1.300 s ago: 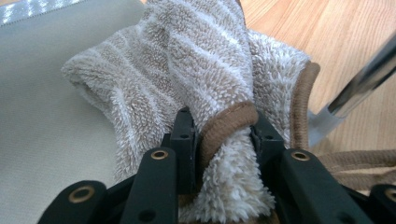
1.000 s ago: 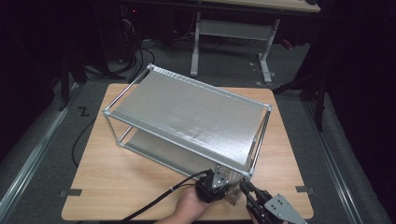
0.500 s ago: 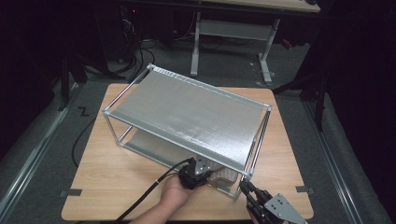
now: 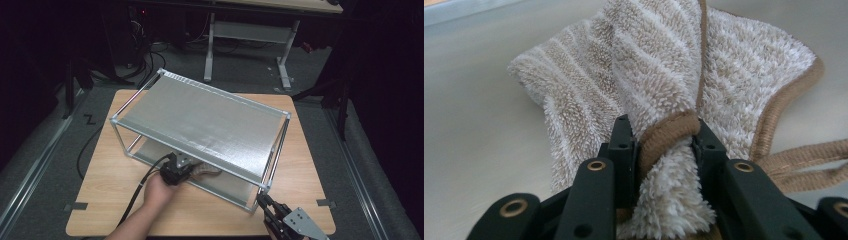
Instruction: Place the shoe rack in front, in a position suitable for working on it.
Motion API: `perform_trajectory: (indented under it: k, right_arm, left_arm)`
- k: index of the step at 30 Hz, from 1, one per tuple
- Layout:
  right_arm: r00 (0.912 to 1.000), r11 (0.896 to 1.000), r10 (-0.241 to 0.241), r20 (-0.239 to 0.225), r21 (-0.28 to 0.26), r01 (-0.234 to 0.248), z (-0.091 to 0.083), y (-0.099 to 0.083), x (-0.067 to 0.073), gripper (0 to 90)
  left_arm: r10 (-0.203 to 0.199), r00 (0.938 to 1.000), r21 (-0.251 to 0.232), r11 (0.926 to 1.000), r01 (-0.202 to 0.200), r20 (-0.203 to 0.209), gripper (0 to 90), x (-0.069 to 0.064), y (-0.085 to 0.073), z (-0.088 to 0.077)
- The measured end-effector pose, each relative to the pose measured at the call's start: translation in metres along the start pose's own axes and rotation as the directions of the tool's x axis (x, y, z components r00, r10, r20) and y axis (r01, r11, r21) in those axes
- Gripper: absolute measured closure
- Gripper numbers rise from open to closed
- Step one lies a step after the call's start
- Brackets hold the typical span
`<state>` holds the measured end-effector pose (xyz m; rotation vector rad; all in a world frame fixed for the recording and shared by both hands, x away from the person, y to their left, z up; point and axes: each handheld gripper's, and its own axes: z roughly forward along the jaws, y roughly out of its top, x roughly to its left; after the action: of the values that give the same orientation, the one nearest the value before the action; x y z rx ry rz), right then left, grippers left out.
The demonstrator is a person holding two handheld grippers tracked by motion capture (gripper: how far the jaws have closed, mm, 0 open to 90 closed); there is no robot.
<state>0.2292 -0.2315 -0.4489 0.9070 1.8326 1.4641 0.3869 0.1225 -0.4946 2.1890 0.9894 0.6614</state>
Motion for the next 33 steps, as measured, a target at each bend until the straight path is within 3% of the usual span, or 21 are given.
perform_trajectory:
  k: [1, 4, 6, 7, 12, 17, 18, 22, 23, 25, 27, 29, 30, 32, 33]
  right_arm:
    - [1.0000, 1.000, 0.000, 0.000, 0.000, 0.000, 0.000, 0.000, 0.000, 80.9]
    - [1.0000, 1.000, 0.002, -0.001, -0.001, -0.002, 0.000, 0.000, 0.000, 80.9]
    - [1.0000, 1.000, 0.001, -0.003, -0.001, -0.001, 0.000, 0.000, 0.000, 80.9]
    - [1.0000, 1.000, 0.000, -0.002, -0.001, 0.000, 0.000, 0.000, 0.000, 80.9]
    - [1.0000, 1.000, -0.002, -0.002, 0.000, 0.002, 0.000, 0.000, -0.001, 80.8]
    - [1.0000, 1.000, -0.001, -0.001, -0.001, 0.001, 0.000, 0.000, -0.001, 80.9]
    - [1.0000, 1.000, 0.000, -0.001, -0.001, 0.000, 0.000, 0.000, -0.001, 80.9]
    - [1.0000, 1.000, 0.001, -0.001, -0.001, -0.001, 0.000, 0.000, -0.001, 80.9]
    - [1.0000, 1.000, 0.000, -0.001, -0.001, 0.000, 0.000, 0.000, -0.001, 80.9]
    - [1.0000, 1.000, 0.000, -0.002, -0.001, 0.000, 0.000, 0.000, -0.001, 80.9]
    - [1.0000, 1.000, 0.000, -0.003, -0.002, 0.000, 0.000, 0.000, -0.001, 80.9]
    - [1.0000, 1.000, 0.000, -0.003, -0.002, 0.000, 0.000, 0.000, -0.001, 80.9]
    - [1.0000, 1.000, 0.001, -0.003, -0.002, -0.001, 0.000, 0.000, -0.001, 80.9]
    - [1.0000, 1.000, 0.001, -0.003, -0.002, -0.001, 0.000, 0.000, -0.001, 80.9]
    - [1.0000, 1.000, 0.001, -0.002, -0.002, -0.001, 0.000, 0.000, -0.001, 80.9]
  left_arm:
    - [-0.021, 0.9997, 0.006, 0.9998, 0.021, -0.011, 69.1, 0.008, -0.003, -0.001]
    - [-0.025, 0.9986, 0.010, 0.9996, 0.025, -0.046, 69.1, 0.026, -0.010, -0.004]
    - [-0.053, 0.9960, 0.029, 0.9980, 0.055, -0.072, 69.0, 0.037, -0.015, -0.007]
    - [-0.074, 0.9952, 0.032, 0.9966, 0.077, -0.063, 69.0, 0.044, -0.017, -0.007]
    - [-0.086, 0.9897, 0.030, 0.9955, 0.090, -0.114, 68.9, 0.066, -0.027, -0.011]
    - [-0.124, 0.9843, 0.025, 0.9915, 0.128, -0.125, 68.9, 0.079, -0.032, -0.012]
    - [-0.123, 0.9815, 0.031, 0.9912, 0.129, -0.147, 68.9, 0.082, -0.033, -0.013]
    - [-0.156, 0.9736, 0.038, 0.9857, 0.164, -0.167, 68.3, 0.093, -0.037, -0.015]
    - [-0.156, 0.9689, 0.042, 0.9851, 0.167, -0.193, 68.2, 0.095, -0.038, -0.016]
    - [-0.163, 0.9670, 0.051, 0.9830, 0.176, -0.196, 68.0, 0.101, -0.040, -0.017]
    - [-0.179, 0.9603, 0.036, 0.9809, 0.191, -0.214, 67.9, 0.104, -0.041, -0.017]
    - [-0.168, 0.9601, 0.042, 0.9825, 0.181, -0.224, 67.9, 0.105, -0.041, -0.017]
    - [-0.149, 0.9654, 0.062, 0.9842, 0.166, -0.214, 68.0, 0.106, -0.041, -0.018]
    - [-0.163, 0.9622, 0.051, 0.9828, 0.178, -0.218, 68.1, 0.105, -0.041, -0.018]
    - [-0.156, 0.9647, 0.061, 0.9832, 0.172, -0.212, 68.2, 0.105, -0.041, -0.018]
